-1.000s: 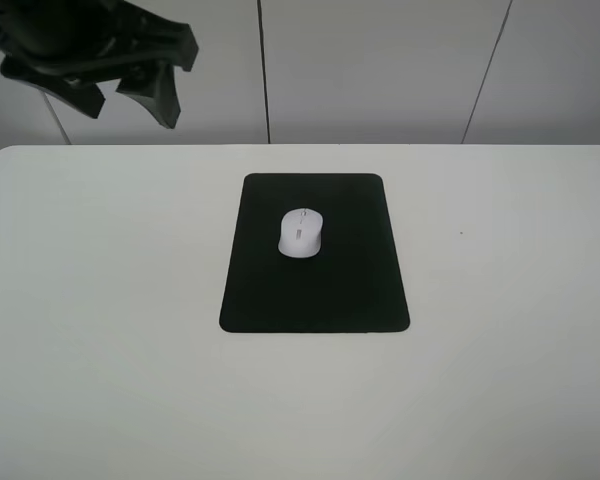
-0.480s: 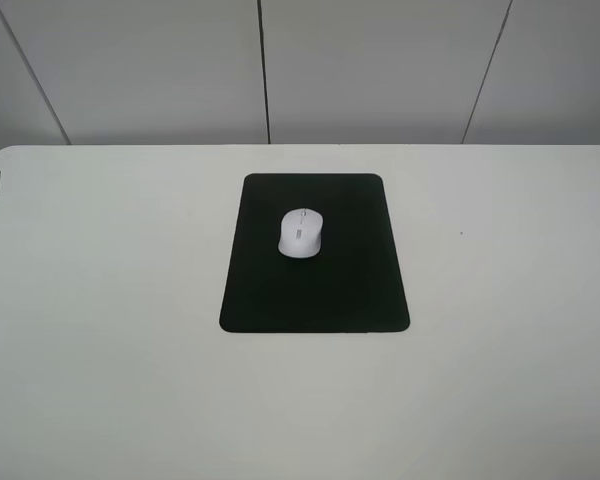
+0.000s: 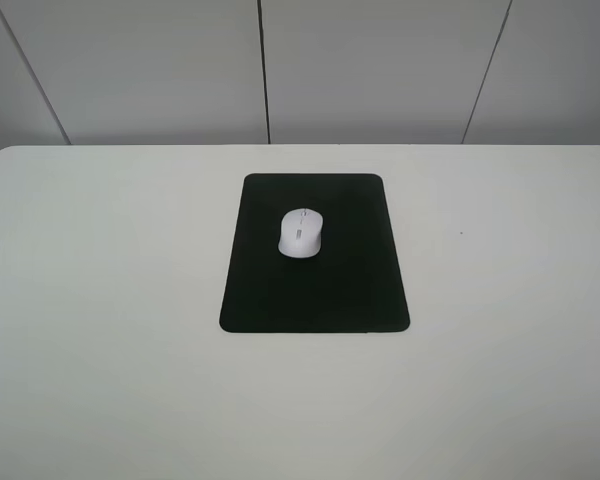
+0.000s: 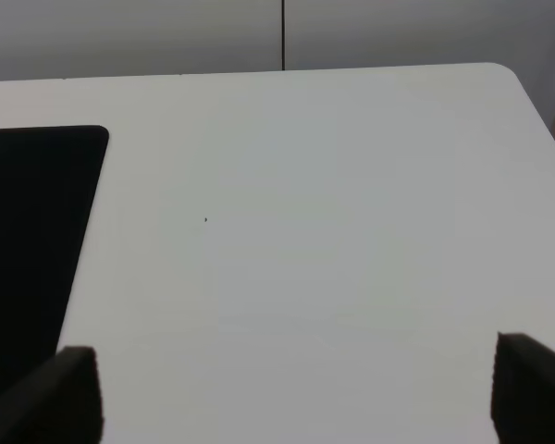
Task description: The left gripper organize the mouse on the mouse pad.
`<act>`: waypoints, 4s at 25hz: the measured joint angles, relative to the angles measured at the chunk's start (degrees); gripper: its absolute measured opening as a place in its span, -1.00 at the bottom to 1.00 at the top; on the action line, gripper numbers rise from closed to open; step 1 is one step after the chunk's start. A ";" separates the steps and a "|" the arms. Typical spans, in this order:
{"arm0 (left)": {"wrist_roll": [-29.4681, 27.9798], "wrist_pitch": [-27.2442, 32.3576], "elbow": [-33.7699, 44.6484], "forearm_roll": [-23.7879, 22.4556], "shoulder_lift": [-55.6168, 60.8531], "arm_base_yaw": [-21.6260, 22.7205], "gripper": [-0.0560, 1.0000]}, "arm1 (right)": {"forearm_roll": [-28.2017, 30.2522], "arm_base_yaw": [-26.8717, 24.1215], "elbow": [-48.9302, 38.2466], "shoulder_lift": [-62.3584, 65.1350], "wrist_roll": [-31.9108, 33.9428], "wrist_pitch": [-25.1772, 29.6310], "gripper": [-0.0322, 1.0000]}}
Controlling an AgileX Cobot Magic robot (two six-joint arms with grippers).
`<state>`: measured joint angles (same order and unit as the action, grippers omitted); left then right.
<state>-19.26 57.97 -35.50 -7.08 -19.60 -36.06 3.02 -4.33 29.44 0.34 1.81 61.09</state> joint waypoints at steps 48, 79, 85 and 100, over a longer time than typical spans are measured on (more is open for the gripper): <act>24.00 4.09 6.45 12.36 19.95 26.88 0.39 | 0.00 0.00 0.00 0.00 0.00 0.00 0.66; 25.58 4.03 6.45 16.22 19.95 39.97 0.39 | 0.00 0.00 0.00 0.00 0.00 0.00 0.66; 25.62 4.03 6.45 15.98 19.95 39.97 0.39 | 0.00 0.00 0.00 0.00 0.00 0.00 0.66; 25.62 4.03 6.45 15.92 19.95 39.97 0.39 | 0.00 0.00 0.00 0.00 0.00 0.00 0.66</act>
<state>6.36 62.00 -29.05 8.84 0.35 3.91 3.02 -4.33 29.44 0.34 1.81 61.09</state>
